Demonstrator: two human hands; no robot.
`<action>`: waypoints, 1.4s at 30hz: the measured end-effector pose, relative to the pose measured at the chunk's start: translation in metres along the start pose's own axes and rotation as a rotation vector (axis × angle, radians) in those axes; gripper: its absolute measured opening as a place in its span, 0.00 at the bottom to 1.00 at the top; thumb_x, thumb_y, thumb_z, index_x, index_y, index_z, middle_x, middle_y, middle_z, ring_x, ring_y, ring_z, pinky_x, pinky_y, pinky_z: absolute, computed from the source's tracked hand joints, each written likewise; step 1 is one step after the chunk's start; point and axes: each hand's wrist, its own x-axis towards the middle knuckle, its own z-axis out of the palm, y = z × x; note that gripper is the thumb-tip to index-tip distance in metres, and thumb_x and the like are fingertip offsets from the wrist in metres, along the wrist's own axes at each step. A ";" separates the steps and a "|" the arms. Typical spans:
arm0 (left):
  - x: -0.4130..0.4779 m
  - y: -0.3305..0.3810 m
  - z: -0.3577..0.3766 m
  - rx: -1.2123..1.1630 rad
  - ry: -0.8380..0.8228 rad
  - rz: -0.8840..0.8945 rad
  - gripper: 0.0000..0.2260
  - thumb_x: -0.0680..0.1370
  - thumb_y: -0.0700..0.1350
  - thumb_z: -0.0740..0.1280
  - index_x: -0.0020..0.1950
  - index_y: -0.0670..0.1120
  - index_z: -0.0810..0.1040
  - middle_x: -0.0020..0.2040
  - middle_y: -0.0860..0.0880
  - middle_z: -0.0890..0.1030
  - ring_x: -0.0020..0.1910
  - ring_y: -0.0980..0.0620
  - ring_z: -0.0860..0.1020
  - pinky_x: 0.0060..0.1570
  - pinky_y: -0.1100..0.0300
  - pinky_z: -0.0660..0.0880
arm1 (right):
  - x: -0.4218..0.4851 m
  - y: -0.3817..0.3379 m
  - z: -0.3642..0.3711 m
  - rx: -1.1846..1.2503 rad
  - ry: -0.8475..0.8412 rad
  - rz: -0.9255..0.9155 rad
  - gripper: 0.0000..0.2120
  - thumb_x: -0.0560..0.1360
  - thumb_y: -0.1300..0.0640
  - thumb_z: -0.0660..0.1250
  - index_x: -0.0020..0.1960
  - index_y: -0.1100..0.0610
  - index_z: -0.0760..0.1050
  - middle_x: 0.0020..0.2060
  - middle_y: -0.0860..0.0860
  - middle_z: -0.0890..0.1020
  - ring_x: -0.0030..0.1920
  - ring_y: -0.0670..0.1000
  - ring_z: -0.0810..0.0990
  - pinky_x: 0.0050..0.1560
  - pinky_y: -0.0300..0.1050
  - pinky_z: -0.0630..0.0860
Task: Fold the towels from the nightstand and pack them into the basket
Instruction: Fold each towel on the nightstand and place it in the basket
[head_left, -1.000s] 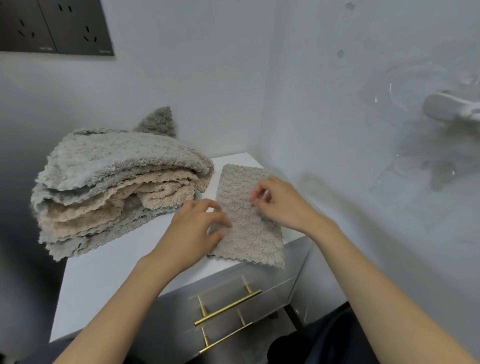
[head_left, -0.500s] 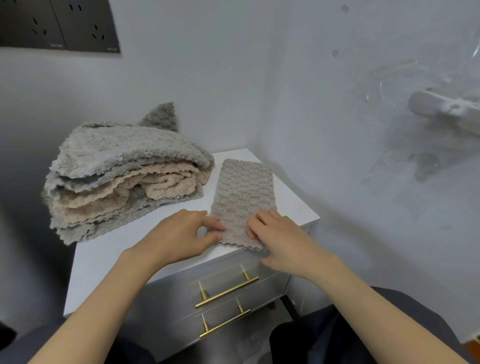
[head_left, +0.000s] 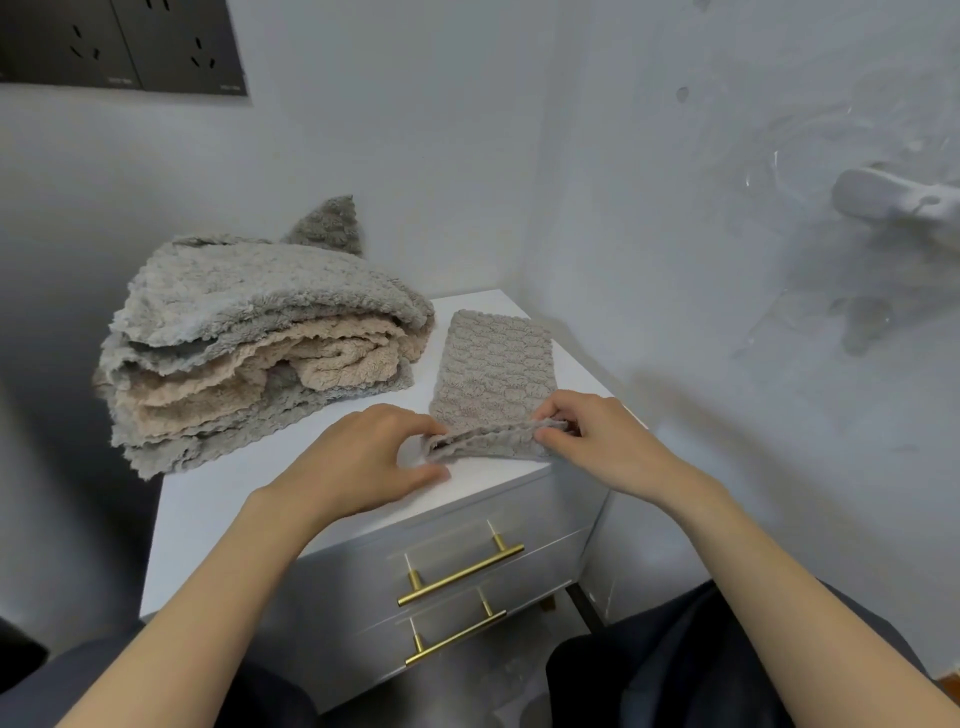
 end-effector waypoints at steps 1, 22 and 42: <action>0.002 0.000 0.001 -0.023 0.026 -0.005 0.18 0.75 0.62 0.64 0.62 0.56 0.77 0.60 0.57 0.79 0.59 0.56 0.74 0.58 0.56 0.72 | 0.002 0.000 0.000 0.027 0.004 0.029 0.02 0.77 0.56 0.66 0.49 0.51 0.76 0.39 0.44 0.77 0.38 0.39 0.72 0.36 0.29 0.65; 0.031 0.013 0.020 -0.203 0.209 -0.373 0.24 0.74 0.57 0.67 0.22 0.47 0.66 0.25 0.52 0.67 0.46 0.43 0.71 0.53 0.52 0.70 | 0.001 -0.020 0.030 -0.339 0.261 -0.180 0.15 0.79 0.62 0.61 0.64 0.55 0.75 0.62 0.48 0.77 0.64 0.51 0.72 0.59 0.43 0.68; 0.029 0.023 0.022 -0.121 0.197 -0.501 0.12 0.75 0.54 0.63 0.38 0.48 0.77 0.48 0.48 0.71 0.56 0.43 0.68 0.48 0.55 0.63 | -0.014 0.023 0.040 -0.539 -0.123 -0.071 0.29 0.83 0.61 0.49 0.78 0.58 0.38 0.78 0.52 0.43 0.78 0.49 0.44 0.74 0.41 0.42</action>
